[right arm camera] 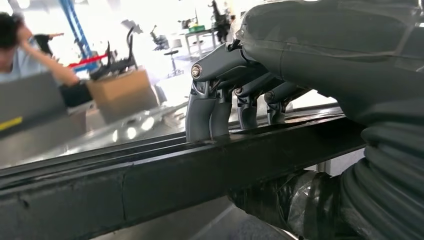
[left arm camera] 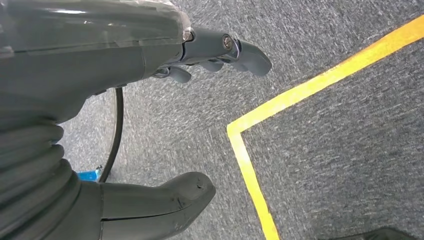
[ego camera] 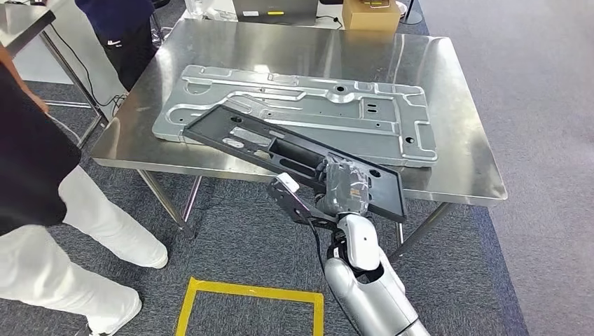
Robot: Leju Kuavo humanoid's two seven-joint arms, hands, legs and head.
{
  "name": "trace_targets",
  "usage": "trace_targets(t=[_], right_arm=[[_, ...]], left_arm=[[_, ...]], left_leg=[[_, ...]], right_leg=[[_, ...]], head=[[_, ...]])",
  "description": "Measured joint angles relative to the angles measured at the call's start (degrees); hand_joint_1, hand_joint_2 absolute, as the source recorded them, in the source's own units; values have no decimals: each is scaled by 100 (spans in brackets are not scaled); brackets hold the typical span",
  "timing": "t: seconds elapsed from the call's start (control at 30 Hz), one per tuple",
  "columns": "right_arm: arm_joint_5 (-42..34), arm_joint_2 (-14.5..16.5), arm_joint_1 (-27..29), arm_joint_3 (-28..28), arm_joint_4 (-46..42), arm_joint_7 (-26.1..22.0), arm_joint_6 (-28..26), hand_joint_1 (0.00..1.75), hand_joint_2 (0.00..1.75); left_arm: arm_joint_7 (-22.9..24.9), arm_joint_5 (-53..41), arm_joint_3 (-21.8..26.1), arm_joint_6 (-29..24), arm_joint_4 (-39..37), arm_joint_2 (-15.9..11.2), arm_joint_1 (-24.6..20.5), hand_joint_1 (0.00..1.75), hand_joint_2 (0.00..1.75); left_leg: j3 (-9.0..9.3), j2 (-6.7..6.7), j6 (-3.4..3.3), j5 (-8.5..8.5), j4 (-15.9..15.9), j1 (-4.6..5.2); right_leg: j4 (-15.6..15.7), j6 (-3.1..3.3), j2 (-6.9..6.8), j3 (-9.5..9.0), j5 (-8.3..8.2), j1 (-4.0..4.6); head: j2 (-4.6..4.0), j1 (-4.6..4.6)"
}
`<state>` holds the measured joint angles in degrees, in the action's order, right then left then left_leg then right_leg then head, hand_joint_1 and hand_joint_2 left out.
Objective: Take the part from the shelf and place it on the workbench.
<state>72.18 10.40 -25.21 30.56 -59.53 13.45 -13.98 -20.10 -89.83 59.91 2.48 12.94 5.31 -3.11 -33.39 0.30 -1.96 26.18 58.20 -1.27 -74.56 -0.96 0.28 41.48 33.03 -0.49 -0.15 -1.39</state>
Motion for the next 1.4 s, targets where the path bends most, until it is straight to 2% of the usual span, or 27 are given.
trace_targets(t=[0.03,0.07,0.13,0.2,0.3,0.33,0.4,0.43,0.47,0.5,0.53,0.6,0.63,0.7,0.8,0.87,0.93,0.97,1.0,1.03,1.1,1.13,1.17,1.23,1.3,1.33,1.4], right_arm=[[-11,1,-21,39,54,-1,10,175,175],[-21,1,-49,70,98,-1,17,175,175],[-32,1,-117,121,174,-1,27,175,175],[-36,-3,-161,142,233,7,29,175,175],[-40,-15,-177,147,292,21,33,175,175],[-45,-16,-182,147,301,20,34,175,175],[-56,-15,-186,149,314,18,39,175,175],[-62,-16,-182,150,323,17,43,175,175],[-67,-16,-177,151,334,16,47,175,175],[-74,-17,-173,152,345,16,51,175,175],[-83,-17,-171,152,353,16,54,175,175],[-98,-16,-179,157,357,16,56,175,175],[-106,-16,-187,161,357,17,56,175,175],[-115,-16,-194,168,356,18,56,175,175],[-119,-16,-188,170,351,20,53,175,175],[-119,-17,-197,170,347,21,51,175,175],[-119,-21,-191,170,348,21,51,175,175],[-119,-25,-176,170,349,21,51,175,175],[-119,-28,-160,170,350,21,51,175,175],[-119,-31,-149,170,351,21,48,175,175],[-116,-33,-146,171,351,19,38,175,175],[-113,-35,-149,171,353,15,28,175,175],[-108,-36,-153,172,353,10,19,175,175],[-96,-39,-153,173,351,3,3,175,175],[-86,-36,-152,173,345,-1,-7,175,175],[-82,-31,-158,173,344,-7,-11,175,175],[-70,-14,-168,181,344,-25,-19,175,175]], left_arm=[[-10,1,0,8,-1,0,0,0,175],[-21,3,0,16,-2,0,0,0,175],[-38,14,0,28,-10,0,-1,0,175],[-44,25,0,33,-17,-3,0,0,175],[-39,34,0,45,-23,-4,0,0,175],[-36,36,0,49,-24,-4,-1,0,175],[-32,43,0,56,-25,-13,5,0,175],[-30,47,0,58,-25,-20,12,0,175],[-28,53,0,61,-25,-27,21,0,175],[-28,57,0,62,-25,-32,28,0,175],[-27,60,0,62,-25,-36,33,0,175],[-22,63,0,62,-25,-46,33,0,175],[-19,66,0,61,-26,-51,27,0,175],[-10,69,0,60,-27,-55,22,0,175],[2,70,2,60,-27,-51,35,0,175],[3,72,4,60,-27,-48,39,0,175],[4,75,4,60,-27,-49,39,0,175],[4,77,5,60,-27,-49,44,0,175],[7,78,6,60,-27,-50,52,0,175],[9,78,7,60,-27,-50,60,0,175],[15,78,9,60,-31,-43,71,0,175],[17,77,9,61,-38,-32,68,0,175],[19,77,9,61,-46,-22,61,0,175],[23,74,9,62,-59,-8,54,0,175],[25,68,10,61,-63,-8,59,0,175],[25,66,10,60,-66,-6,55,0,175],[26,63,9,60,-72,-6,37,0,175]], left_leg=[[9,-6,6,9,4,0],[21,-12,17,20,8,0],[29,-17,64,38,12,13],[26,-13,135,43,2,18],[13,-7,236,118,76,-3],[-64,-9,256,228,256,-9],[-386,-12,280,556,924,-14],[-578,-13,293,683,1285,-15],[-717,-12,304,718,1520,-15],[-767,-12,311,641,1557,-17],[-715,-11,315,464,1385,-20],[-423,-11,307,67,700,-23],[-284,-15,285,-18,403,-16],[-159,-25,218,6,133,4],[-65,-31,104,36,64,-16],[30,-32,33,73,43,-28],[97,-33,-7,140,43,-18],[135,-36,-9,178,43,-12],[181,-40,-6,221,43,-7],[244,-45,1,269,43,0],[382,-49,15,378,34,10],[441,-50,31,426,22,13],[475,-48,55,464,-3,7],[570,-41,133,462,-50,2],[608,-33,201,417,55,1],[537,-34,227,411,244,-1],[189,-40,251,551,874,-10]], right_leg=[[254,5,-2,-108,-193,-11],[663,25,-9,-293,-411,-14],[1336,82,-23,-609,-650,18],[1524,126,-22,-690,-650,62],[1622,210,-8,-742,-684,38],[1659,243,-9,-770,-696,21],[1683,292,-14,-806,-690,22],[1679,303,-14,-813,-678,28],[1673,309,-10,-822,-663,33],[1661,308,-4,-833,-642,33],[1642,299,3,-847,-614,31],[1587,257,15,-873,-538,33],[1555,225,22,-873,-499,43],[1523,155,30,-872,-464,67],[1431,76,28,-881,-443,66],[988,22,13,-663,-254,44],[254,-24,3,-203,6,23],[-8,-34,3,4,56,17],[-100,-33,3,135,7,16],[42,-14,3,148,-165,20],[773,86,-6,-66,-693,58],[1111,151,-21,-178,-861,93],[1343,208,-32,-257,-938,129],[1521,294,-40,-333,-899,175],[1656,356,-19,-513,-896,141],[1703,385,-14,-623,-870,120],[1760,414,-16,-808,-782,89]], head=[[0,0],[0,0],[0,1],[0,2],[0,4],[0,6],[0,10],[0,10],[0,10],[0,10],[0,10],[0,10],[0,9],[0,7],[0,6],[0,4],[0,4],[0,4],[0,4],[0,4],[0,4],[0,7],[0,6],[0,6],[0,4],[0,6],[0,9]])
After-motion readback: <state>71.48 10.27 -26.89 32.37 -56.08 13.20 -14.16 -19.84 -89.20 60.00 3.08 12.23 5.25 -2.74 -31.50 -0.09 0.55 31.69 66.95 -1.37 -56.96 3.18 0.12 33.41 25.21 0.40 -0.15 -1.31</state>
